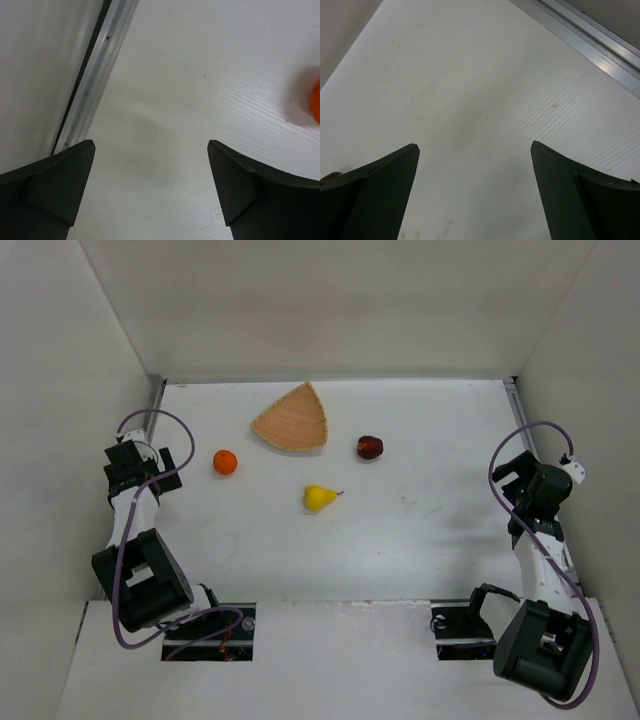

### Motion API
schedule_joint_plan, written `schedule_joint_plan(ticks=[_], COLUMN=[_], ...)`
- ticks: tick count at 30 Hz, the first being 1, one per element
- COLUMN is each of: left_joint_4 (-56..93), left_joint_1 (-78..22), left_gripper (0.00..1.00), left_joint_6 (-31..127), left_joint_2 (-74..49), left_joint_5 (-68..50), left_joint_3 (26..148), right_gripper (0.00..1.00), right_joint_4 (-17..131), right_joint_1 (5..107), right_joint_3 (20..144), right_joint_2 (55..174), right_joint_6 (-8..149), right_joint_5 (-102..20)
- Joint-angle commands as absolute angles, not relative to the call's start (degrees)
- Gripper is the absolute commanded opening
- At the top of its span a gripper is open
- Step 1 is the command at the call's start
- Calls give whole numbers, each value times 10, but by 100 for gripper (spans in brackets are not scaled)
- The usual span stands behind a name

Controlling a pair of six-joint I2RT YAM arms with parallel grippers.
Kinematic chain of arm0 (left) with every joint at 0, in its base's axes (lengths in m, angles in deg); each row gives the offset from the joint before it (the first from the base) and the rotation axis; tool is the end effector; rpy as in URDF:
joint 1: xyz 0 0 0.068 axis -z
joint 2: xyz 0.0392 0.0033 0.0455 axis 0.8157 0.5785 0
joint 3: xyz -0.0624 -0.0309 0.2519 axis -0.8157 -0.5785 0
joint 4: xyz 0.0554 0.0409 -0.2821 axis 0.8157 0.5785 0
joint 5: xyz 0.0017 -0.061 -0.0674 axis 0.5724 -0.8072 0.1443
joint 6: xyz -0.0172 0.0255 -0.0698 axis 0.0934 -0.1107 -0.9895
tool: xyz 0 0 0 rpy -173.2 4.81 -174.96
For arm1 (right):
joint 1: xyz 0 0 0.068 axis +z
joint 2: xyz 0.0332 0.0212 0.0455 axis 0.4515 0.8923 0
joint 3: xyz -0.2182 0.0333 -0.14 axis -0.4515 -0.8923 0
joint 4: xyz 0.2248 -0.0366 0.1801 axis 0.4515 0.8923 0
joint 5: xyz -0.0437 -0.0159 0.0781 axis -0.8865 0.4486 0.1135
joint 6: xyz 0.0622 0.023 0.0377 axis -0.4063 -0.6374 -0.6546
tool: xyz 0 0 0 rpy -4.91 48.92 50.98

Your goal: Place and organize the fake fruits in the fruit bowl

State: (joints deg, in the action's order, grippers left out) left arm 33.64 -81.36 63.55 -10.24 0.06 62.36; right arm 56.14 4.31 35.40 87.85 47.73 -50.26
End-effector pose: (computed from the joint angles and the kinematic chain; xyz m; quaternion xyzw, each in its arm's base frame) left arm 0.2990 0.1513 0.1797 -0.1814 0.8980 0.1126 0.3847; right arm 0.2514 -0.1061 0.1966 0.3754 0.7557 0.0211 0.5362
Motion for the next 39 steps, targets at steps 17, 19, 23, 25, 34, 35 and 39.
schedule_joint_plan(ticks=[17,19,23,25,34,35,39], left_joint_4=[427,419,384,359,329,330,338], left_joint_1=[-733,-718,-675,-660,-609,-608,-600], left_gripper=[100,100,100,100,100,100,94], left_joint_6=[681,697,709,707,702,702,709], left_joint_2=[-65,-46,4,21,155,167,179], left_joint_5=[-214,-206,-177,-165,-93,-90,-93], left_joint_3=[722,719,731,740,824,831,840], right_gripper=[100,100,100,100,100,100,100], right_joint_4=[541,539,535,535,542,542,549], right_joint_1=[75,81,89,94,92,91,91], right_joint_3=[347,349,350,348,336,336,340], right_joint_2=[893,899,907,904,891,888,882], right_joint_6=[478,478,476,476,476,476,477], right_joint_5=[-499,-499,-499,-498,-498,-498,-498])
